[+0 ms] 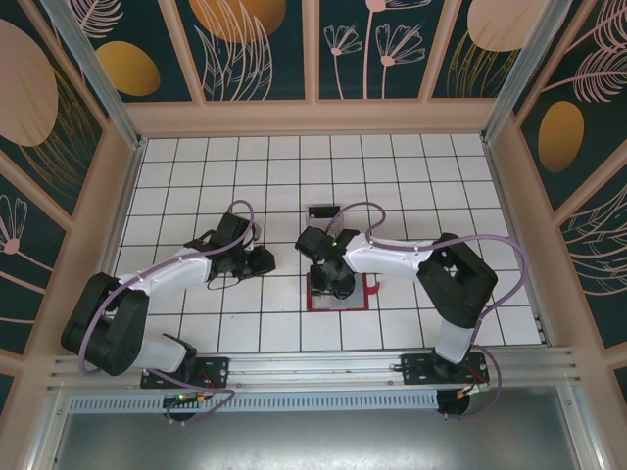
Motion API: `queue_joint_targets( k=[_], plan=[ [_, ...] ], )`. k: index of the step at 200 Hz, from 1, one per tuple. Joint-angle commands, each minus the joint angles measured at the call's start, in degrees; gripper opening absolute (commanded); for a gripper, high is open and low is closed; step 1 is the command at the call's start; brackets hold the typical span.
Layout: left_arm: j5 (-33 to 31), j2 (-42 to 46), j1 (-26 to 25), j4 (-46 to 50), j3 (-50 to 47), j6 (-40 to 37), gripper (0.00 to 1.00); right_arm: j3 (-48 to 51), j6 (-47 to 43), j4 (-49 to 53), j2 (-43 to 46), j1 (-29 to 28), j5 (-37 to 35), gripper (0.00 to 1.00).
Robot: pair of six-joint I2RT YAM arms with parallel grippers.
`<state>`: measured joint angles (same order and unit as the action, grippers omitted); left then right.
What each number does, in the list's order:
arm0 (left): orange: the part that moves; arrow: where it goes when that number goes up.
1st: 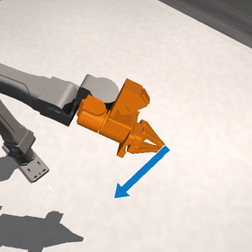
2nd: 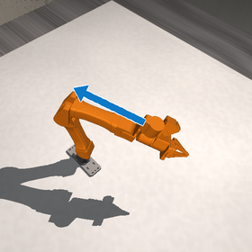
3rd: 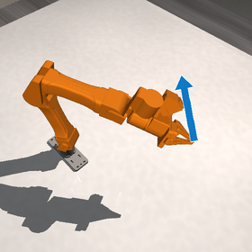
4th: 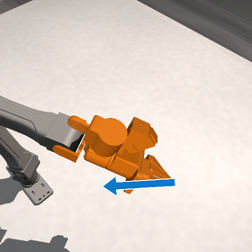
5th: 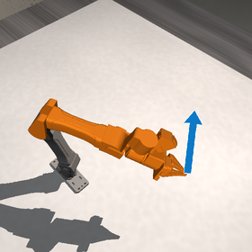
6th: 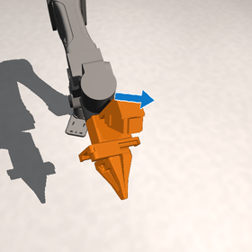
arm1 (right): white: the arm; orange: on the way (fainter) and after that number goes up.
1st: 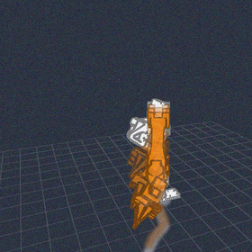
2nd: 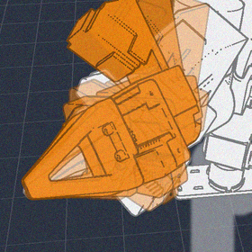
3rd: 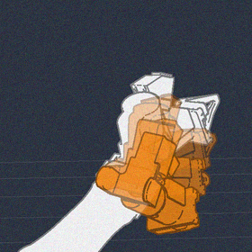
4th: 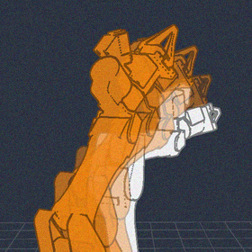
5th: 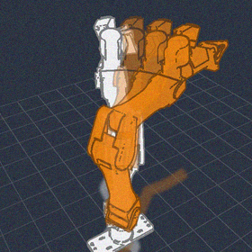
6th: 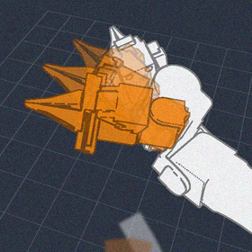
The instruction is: Take the credit cards out of the card holder
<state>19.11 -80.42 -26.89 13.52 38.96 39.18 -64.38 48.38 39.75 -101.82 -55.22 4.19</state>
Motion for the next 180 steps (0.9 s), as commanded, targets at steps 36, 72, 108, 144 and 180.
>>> queue_joint_targets(
  k=[36, 72, 108, 144, 180],
  plan=[
    [1.0, -0.7, 0.3, -0.2, 0.3, -1.2, 0.25, -4.8, 0.0, 10.9, -3.3, -1.5, -9.2, 0.42],
    [0.9, -0.9, 0.3, -0.2, 0.2, -1.5, 0.25, -8.8, 0.7, 16.1, -6.1, -3.3, -13.4, 0.43],
    [1.1, -1.4, 0.3, -0.4, 0.3, -1.7, 0.25, -12.4, 1.3, 21.9, -9.0, -4.5, -17.7, 0.45],
    [1.2, -1.8, 0.3, -0.3, 0.7, -1.9, 0.25, -14.2, 1.8, 24.9, -9.9, -5.1, -20.1, 0.46],
    [1.5, -2.6, 0.3, -0.5, 1.3, -1.9, 0.25, -14.0, 2.2, 26.2, -9.5, -5.2, -21.1, 0.47]
  ],
)
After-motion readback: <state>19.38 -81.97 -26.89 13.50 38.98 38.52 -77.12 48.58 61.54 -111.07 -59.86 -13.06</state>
